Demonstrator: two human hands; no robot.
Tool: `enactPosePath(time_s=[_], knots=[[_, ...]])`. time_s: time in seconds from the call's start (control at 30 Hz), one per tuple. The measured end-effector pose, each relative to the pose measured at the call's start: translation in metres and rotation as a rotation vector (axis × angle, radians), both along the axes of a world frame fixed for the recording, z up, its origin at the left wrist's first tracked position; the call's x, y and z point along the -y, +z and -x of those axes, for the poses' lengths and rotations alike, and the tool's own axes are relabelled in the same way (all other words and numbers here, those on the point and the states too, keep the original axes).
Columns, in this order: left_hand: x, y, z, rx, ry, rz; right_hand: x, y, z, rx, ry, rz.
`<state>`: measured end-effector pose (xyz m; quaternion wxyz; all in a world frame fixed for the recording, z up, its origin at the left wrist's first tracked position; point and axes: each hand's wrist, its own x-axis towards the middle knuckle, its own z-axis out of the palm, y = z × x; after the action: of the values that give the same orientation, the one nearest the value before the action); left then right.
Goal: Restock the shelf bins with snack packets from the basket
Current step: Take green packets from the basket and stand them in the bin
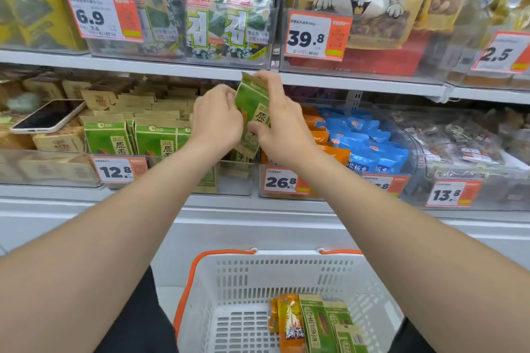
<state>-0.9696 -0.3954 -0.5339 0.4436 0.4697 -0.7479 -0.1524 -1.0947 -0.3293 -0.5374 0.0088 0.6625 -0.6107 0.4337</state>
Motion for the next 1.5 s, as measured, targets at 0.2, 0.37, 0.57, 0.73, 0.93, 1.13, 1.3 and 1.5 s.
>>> enactPosePath(time_s=[0.2, 0.37, 0.57, 0.73, 0.93, 1.13, 1.3, 1.5], knots=[[0.021, -0.012, -0.024, 0.275, 0.045, -0.058, 0.027, -0.001, -0.001, -0.166, 0.004, -0.039], [0.03, -0.019, -0.029, 0.35, 0.026, -0.111, 0.045, -0.025, -0.007, -0.471, -0.165, -0.177], [0.037, -0.026, -0.033, 0.534, 0.02, -0.055, 0.062, -0.027, -0.018, -0.669, -0.313, -0.27], [0.042, -0.034, -0.032, 0.604, 0.06, 0.0, 0.07, -0.028, -0.024, -0.673, -0.456, -0.222], [0.034, -0.033, -0.028, 0.531, 0.067, 0.001, 0.067, -0.034, -0.028, -0.749, -0.542, -0.216], [0.015, -0.024, -0.023, 0.433, 0.03, 0.105, 0.042, -0.037, -0.015, -0.674, -0.548, 0.021], [-0.004, -0.025, -0.011, 0.369, -0.059, 0.289, -0.005, -0.027, -0.011, -0.673, -0.364, -0.079], [-0.051, -0.041, 0.017, 0.541, -0.328, 0.211, -0.07, -0.032, 0.009, -0.662, -0.159, -0.559]])
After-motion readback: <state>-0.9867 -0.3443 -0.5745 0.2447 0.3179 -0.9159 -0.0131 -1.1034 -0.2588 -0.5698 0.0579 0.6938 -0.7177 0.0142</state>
